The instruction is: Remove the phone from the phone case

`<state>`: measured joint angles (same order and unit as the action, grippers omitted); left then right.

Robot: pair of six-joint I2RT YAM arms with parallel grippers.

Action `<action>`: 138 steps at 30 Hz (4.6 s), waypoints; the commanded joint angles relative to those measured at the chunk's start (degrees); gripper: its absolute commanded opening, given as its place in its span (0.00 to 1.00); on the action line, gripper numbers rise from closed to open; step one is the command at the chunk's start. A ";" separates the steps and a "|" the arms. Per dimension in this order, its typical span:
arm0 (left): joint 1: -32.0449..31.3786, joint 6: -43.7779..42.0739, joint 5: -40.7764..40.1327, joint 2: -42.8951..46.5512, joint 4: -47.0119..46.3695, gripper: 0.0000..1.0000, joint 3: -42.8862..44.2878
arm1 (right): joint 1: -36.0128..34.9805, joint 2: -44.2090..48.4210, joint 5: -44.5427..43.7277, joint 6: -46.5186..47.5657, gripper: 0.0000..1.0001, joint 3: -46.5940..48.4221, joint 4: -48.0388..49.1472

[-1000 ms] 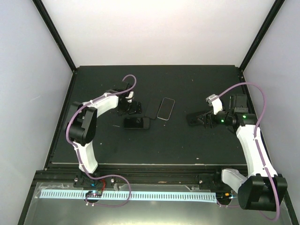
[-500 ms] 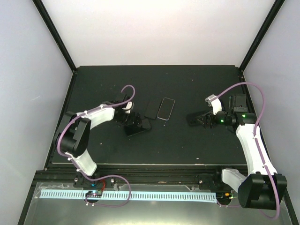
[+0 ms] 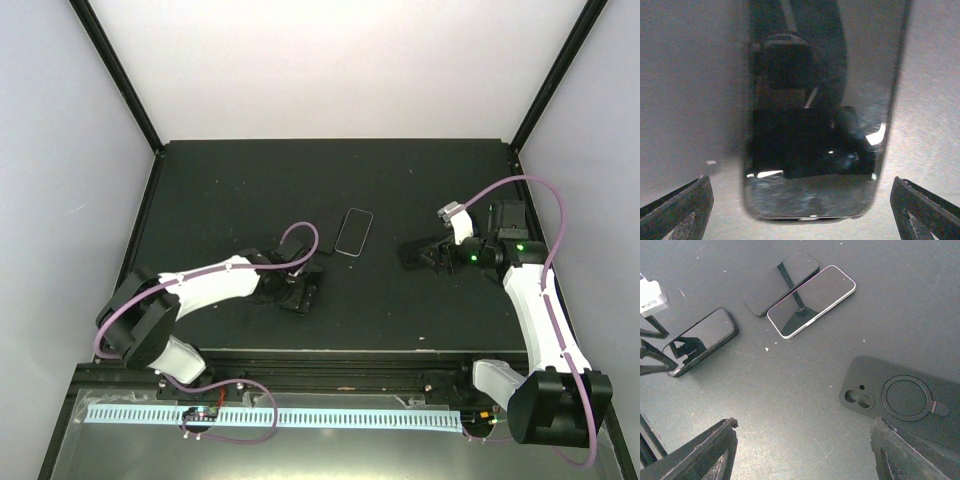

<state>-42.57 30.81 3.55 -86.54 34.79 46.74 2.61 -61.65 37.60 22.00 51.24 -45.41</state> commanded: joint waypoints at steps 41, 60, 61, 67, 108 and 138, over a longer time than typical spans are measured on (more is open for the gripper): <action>3.98 -15.39 0.45 -26.38 14.63 0.95 31.52 | -0.15 0.28 0.72 0.74 0.73 -0.35 0.33; 3.81 -15.29 -5.89 -25.51 15.23 0.96 30.35 | -0.15 -0.91 0.62 0.84 0.73 -0.05 0.14; 3.76 -15.34 -6.37 -25.80 15.51 0.96 30.20 | -0.11 -0.93 0.63 0.81 0.73 -0.09 0.10; 2.94 -15.98 -5.60 -26.46 14.79 0.95 28.42 | -0.09 -1.39 0.71 1.01 0.73 0.00 0.06; 12.14 7.52 -2.04 20.08 -23.12 0.21 17.05 | -25.84 -4.97 -4.69 -16.80 0.61 12.70 17.71; 22.58 11.49 14.08 22.42 -30.08 0.75 10.61 | -45.87 -32.11 -19.16 -30.76 0.01 37.04 13.22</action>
<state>-21.65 42.26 12.95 -64.93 11.66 57.19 -43.90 -93.84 19.90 -6.61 87.20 -31.75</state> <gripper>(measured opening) 0.805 0.071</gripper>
